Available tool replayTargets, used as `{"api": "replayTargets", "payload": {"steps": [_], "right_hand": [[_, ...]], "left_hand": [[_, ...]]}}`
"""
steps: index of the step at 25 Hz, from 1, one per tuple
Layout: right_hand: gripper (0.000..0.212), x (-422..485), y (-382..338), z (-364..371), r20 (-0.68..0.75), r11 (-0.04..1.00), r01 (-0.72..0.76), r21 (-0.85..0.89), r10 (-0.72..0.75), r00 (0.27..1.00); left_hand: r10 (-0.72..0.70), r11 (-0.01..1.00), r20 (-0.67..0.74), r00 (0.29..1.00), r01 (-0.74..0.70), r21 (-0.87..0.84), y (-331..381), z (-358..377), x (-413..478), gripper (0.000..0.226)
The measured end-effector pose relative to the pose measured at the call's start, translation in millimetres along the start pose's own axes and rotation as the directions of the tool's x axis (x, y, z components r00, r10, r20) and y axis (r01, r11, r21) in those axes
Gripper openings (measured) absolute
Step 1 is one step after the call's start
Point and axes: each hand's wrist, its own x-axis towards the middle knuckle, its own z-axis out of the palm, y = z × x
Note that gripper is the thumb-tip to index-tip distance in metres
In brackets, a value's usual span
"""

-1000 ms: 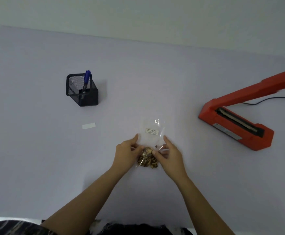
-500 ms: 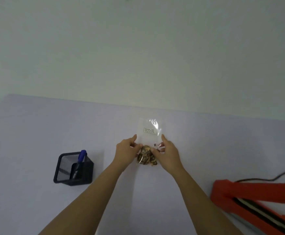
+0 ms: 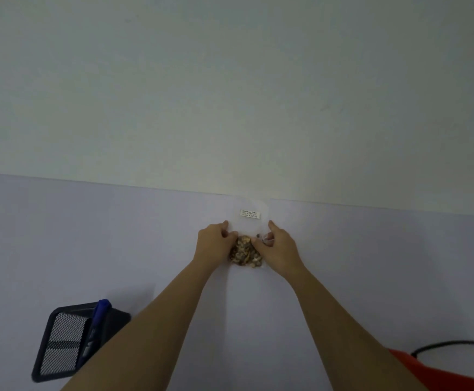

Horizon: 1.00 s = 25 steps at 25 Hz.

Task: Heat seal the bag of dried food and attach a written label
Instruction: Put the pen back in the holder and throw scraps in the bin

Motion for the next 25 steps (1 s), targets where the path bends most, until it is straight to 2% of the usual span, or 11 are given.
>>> {"api": "replayTargets", "payload": {"steps": [1, 4, 8, 11, 13, 14, 17, 19, 20, 22, 25], "right_hand": [[0.074, 3, 0, -1, 0.005, 1.0, -0.007, -0.009, 0.007, 1.0], [0.064, 2, -1, -6, -0.013, 0.994, 0.004, -0.113, -0.005, 1.0], [0.051, -28, 2, -3, -0.156, 0.975, 0.017, -0.222, -0.052, 0.986], [0.038, -80, 3, 22, -0.264, 0.93, 0.117, -0.348, -0.217, 0.94], [0.033, -115, 8, 45, -0.174, 0.865, 0.267, -0.425, -0.367, 0.914], [0.037, -127, 11, 54, -0.111, 0.837, 0.31, -0.451, -0.398, 0.911], [0.06, -138, 21, 70, 0.025, 0.796, 0.301, -0.525, -0.339, 0.94], [0.07, -140, 28, 73, 0.088, 0.778, 0.281, -0.562, -0.281, 0.956], [0.073, -140, 30, 74, 0.099, 0.767, 0.283, -0.576, -0.279, 0.955], [0.076, -141, 30, 77, 0.095, 0.75, 0.28, -0.599, -0.281, 0.955], [0.075, -142, 28, 79, 0.075, 0.75, 0.265, -0.606, -0.277, 0.958]], "left_hand": [[0.02, 0.999, 0.009, 1.0, -0.02, 0.026, 1, 0, 1, 0.021], [0.072, 0.989, -0.002, 0.997, -0.071, 0.131, 2, -3, 2, 0.031], [0.14, 0.968, -0.11, 0.984, -0.112, 0.226, -1, -20, -34, 0.03], [0.224, 0.954, -0.245, 0.943, -0.161, 0.254, -13, -43, -84, 0.049], [0.263, 0.944, -0.34, 0.903, -0.169, 0.283, -35, -64, -122, 0.058], [0.257, 0.937, -0.367, 0.894, -0.138, 0.32, -48, -76, -138, 0.061], [0.07, 0.873, -0.368, 0.927, 0.122, 0.473, -95, -104, -170, 0.079], [-0.145, 0.887, -0.317, 0.937, 0.265, 0.379, -117, -113, -183, 0.088], [-0.194, 0.925, -0.281, 0.94, 0.271, 0.266, -123, -113, -186, 0.09], [-0.151, 0.981, -0.28, 0.948, 0.18, 0.08, -122, -113, -184, 0.086], [-0.051, 0.998, -0.294, 0.955, 0.063, 0.032, -88, -110, -156, 0.081]]}}
